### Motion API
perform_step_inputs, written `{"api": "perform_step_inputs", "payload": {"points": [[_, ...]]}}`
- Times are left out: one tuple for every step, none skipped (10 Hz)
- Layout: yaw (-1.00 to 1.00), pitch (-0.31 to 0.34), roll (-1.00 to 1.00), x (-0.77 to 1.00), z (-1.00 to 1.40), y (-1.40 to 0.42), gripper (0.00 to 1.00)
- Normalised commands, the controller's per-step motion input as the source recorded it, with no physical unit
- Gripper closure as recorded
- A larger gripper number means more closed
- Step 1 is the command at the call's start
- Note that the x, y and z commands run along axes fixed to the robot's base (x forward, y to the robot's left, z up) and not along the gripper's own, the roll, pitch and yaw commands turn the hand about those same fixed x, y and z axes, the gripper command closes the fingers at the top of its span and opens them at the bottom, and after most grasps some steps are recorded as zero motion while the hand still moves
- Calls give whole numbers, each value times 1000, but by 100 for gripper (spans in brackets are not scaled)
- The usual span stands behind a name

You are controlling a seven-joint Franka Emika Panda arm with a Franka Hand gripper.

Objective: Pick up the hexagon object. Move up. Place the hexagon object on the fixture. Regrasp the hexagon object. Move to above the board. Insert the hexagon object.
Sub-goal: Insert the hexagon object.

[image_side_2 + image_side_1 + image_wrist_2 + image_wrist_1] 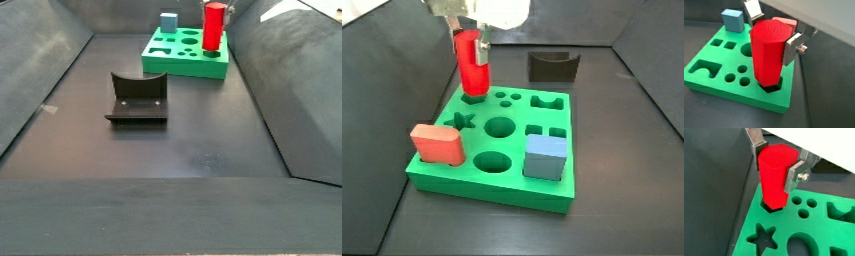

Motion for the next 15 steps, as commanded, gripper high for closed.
{"api": "perform_step_inputs", "payload": {"points": [[0, 0, 0, 0, -43, 0, 100], [-114, 16, 13, -57, -120, -6, 100], [-111, 0, 7, -66, -149, 0, 100], [-120, 0, 4, -74, -151, 0, 100], [-97, 0, 0, -31, -111, 0, 100], [-71, 0, 0, 0, -89, 0, 100], [-26, -10, 0, 0, -63, 0, 100], [0, -33, 0, 57, -86, 0, 100], [0, -9, 3, 149, -169, 20, 100], [0, -26, 16, 60, -189, 11, 100], [0, -30, 1, 74, -180, 17, 100], [0, -53, 1, 66, -209, 0, 100], [0, 0, 0, 9, -169, 20, 100], [0, 0, 0, 0, -146, 114, 100], [0, 0, 0, 0, -111, 143, 100]]}}
